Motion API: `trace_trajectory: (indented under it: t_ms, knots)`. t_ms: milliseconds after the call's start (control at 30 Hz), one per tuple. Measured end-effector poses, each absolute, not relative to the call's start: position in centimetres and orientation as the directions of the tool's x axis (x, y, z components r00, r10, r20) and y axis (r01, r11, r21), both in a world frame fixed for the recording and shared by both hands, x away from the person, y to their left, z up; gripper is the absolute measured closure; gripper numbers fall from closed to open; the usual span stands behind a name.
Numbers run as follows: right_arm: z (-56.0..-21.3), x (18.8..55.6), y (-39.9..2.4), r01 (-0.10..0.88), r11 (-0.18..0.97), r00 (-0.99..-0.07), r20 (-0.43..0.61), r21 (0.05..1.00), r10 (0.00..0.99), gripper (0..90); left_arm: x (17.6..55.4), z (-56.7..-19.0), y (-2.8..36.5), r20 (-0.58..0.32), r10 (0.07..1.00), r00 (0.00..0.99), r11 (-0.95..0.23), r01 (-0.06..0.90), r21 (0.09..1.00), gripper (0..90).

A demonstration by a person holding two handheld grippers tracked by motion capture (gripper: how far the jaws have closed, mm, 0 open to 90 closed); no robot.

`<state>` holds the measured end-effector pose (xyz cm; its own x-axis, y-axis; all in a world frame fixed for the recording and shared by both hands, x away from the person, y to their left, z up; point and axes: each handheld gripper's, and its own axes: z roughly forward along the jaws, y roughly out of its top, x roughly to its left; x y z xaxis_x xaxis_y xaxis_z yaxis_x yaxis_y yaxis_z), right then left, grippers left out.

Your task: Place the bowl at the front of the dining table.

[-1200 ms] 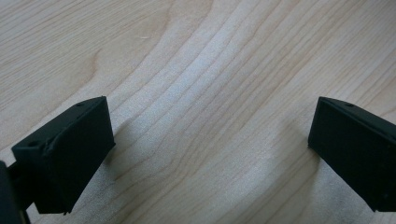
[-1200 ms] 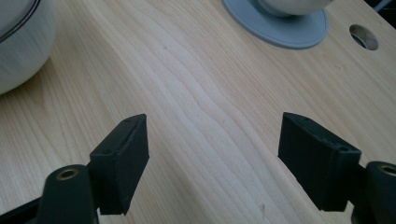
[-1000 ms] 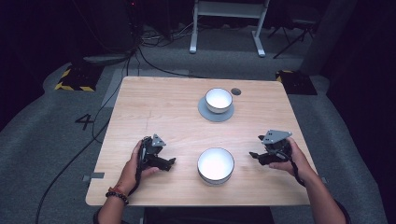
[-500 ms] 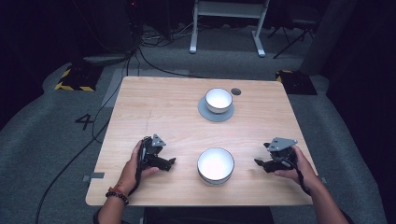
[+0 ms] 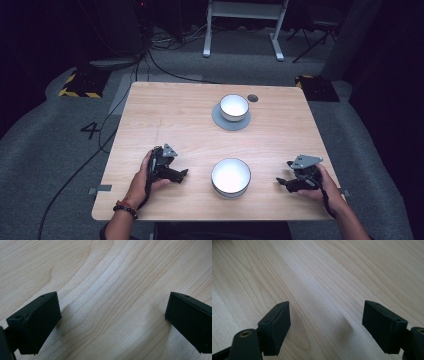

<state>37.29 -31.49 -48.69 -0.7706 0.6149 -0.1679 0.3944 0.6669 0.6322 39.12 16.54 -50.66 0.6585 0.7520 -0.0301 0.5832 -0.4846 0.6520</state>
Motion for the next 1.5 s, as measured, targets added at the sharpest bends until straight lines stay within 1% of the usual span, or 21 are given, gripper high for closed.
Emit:
trace_trajectory:
  t_ms: [67, 100, 200, 267, 600, 700, 867, 1100, 1500]
  knots:
    - [-48.9, 37.1, -31.6, 0.415, 0.644, -0.759, -0.145, 0.643, 0.635, 22.7, 39.1, -50.7, 16.5, -0.030, 0.752, 0.658, -0.485, 0.583, 0.652, 0.4]
    - [-48.9, 37.1, -31.9, 0.406, 0.653, -0.765, -0.154, 0.639, 0.625, 22.7, 39.1, -50.7, 16.5, -0.030, 0.752, 0.658, -0.485, 0.583, 0.652, 0.4]
    - [-49.1, 36.7, -32.1, 0.422, 0.621, -0.754, -0.124, 0.660, 0.645, 22.4, 39.1, -50.7, 16.5, -0.030, 0.752, 0.658, -0.484, 0.583, 0.652, 0.4]
    - [-49.3, 36.7, -32.5, 0.417, 0.621, -0.758, -0.123, 0.664, 0.640, 22.1, 39.1, -50.7, 16.5, -0.030, 0.752, 0.658, -0.485, 0.583, 0.652, 0.4]
    - [-50.3, 35.9, -34.5, 0.457, 0.512, -0.732, -0.020, 0.727, 0.681, 19.9, 39.1, -50.7, 16.5, -0.030, 0.753, 0.658, -0.484, 0.583, 0.652, 0.4]
    - [-50.4, 35.6, -35.2, 0.450, 0.504, -0.729, -0.023, 0.737, 0.684, 19.1, 39.1, -50.7, 16.5, -0.030, 0.752, 0.658, -0.484, 0.583, 0.652, 0.4]
    - [-50.5, 35.3, -36.0, 0.466, 0.483, -0.709, -0.015, 0.742, 0.706, 18.8, 39.1, -50.7, 16.5, -0.030, 0.752, 0.658, -0.484, 0.583, 0.652, 0.4]
    - [-50.4, 35.0, -37.4, 0.470, 0.484, -0.706, -0.015, 0.738, 0.708, 19.1, 39.1, -50.7, 16.5, -0.031, 0.752, 0.659, -0.485, 0.584, 0.651, 0.3]
    - [-50.5, 34.7, -38.1, 0.472, 0.479, -0.698, -0.018, 0.740, 0.716, 19.0, 39.1, -50.7, 16.5, -0.031, 0.752, 0.659, -0.485, 0.584, 0.651, 0.3]
